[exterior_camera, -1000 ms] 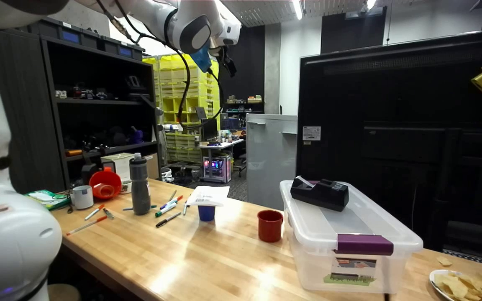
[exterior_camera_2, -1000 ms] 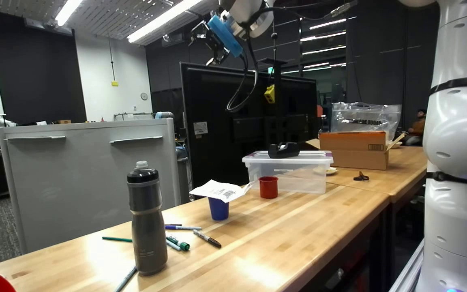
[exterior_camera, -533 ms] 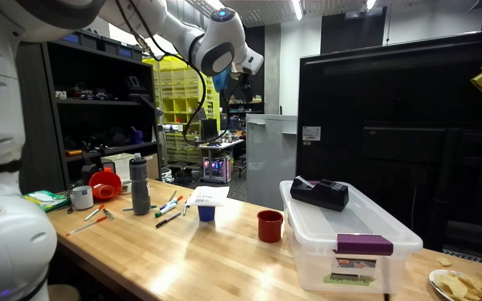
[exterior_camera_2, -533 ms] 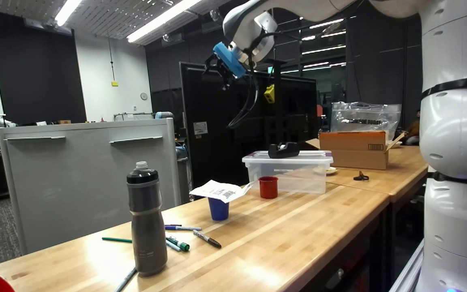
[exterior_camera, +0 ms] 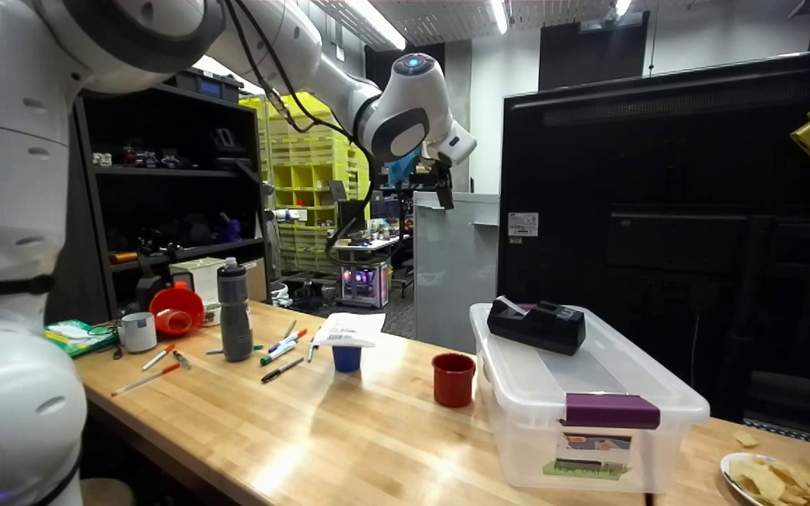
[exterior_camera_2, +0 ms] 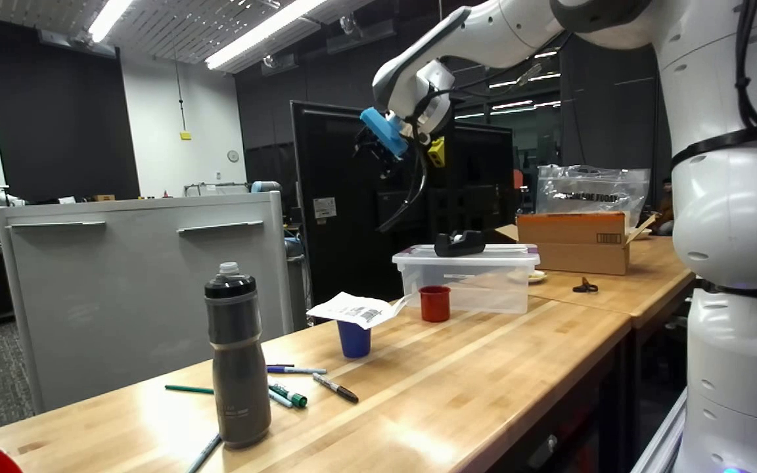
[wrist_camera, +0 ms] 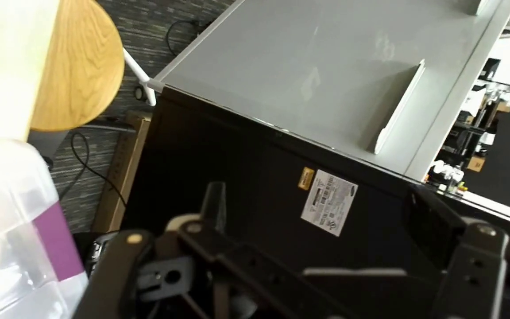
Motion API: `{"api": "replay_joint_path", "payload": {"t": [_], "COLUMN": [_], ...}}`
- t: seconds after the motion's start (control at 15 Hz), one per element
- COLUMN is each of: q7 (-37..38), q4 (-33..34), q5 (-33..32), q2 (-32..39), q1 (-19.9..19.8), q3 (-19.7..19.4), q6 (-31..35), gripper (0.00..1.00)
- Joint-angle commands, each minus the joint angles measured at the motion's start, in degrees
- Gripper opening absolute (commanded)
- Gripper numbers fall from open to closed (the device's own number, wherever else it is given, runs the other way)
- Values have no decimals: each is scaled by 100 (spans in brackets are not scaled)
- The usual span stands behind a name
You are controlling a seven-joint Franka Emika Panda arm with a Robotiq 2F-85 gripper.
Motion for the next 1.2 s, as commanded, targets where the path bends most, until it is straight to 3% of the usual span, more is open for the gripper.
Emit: {"api": "replay_joint_path", "payload": {"t": [0.0, 0.4, 0.93, 1.13], "q7": [151, 200, 571, 680], "q4": [39, -270, -1491, -2035], "q5": [231, 101, -553, -581], "q2": [181, 213, -74, -197], "q1": [-53, 14, 340, 633], "q3": [29, -62, -374, -699], "q6": [4, 686, 2567, 3580], "gripper": [100, 100, 100, 100]}}
